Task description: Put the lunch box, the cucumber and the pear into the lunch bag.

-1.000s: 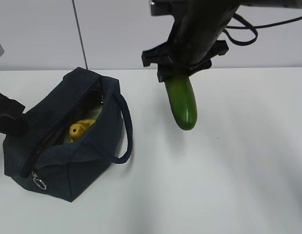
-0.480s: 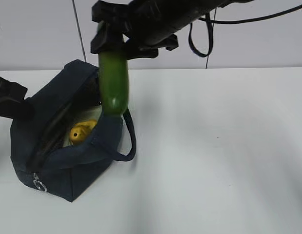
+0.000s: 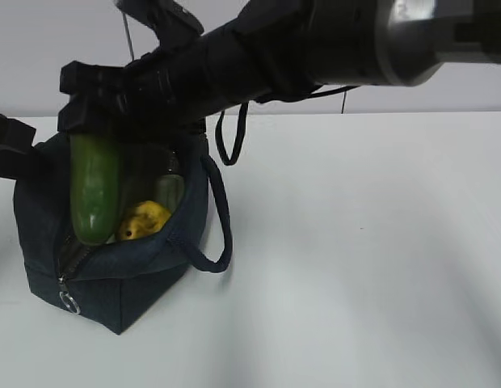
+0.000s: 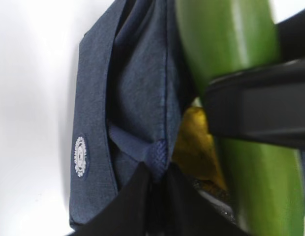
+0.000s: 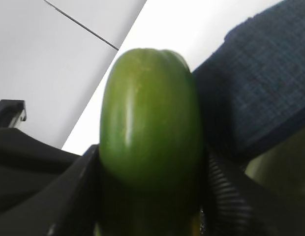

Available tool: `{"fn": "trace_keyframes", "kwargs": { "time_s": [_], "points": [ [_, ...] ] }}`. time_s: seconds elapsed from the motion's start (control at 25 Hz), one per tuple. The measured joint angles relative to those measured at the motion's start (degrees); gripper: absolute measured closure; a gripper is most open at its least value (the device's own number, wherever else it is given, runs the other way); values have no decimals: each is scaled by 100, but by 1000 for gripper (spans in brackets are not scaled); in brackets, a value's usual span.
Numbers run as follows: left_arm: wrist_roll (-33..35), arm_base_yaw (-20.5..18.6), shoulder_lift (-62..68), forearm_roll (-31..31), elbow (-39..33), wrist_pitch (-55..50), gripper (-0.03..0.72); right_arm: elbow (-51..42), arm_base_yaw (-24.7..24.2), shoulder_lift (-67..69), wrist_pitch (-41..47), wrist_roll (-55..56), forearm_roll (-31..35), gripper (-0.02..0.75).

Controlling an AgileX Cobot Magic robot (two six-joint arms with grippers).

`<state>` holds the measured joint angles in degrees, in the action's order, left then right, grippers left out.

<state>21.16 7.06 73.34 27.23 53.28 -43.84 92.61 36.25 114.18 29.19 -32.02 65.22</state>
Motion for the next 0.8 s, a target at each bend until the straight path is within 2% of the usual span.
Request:
{"fn": "trace_keyframes", "kwargs": {
  "time_s": [0.56,0.8],
  "points": [
    [18,0,-25,100,-11,-15,681,-13,23,220,-409,-178,-489,313],
    [18,0,-25,100,-11,-17,681,-13,23,220,-417,-281,-507,276]
  ]
}}
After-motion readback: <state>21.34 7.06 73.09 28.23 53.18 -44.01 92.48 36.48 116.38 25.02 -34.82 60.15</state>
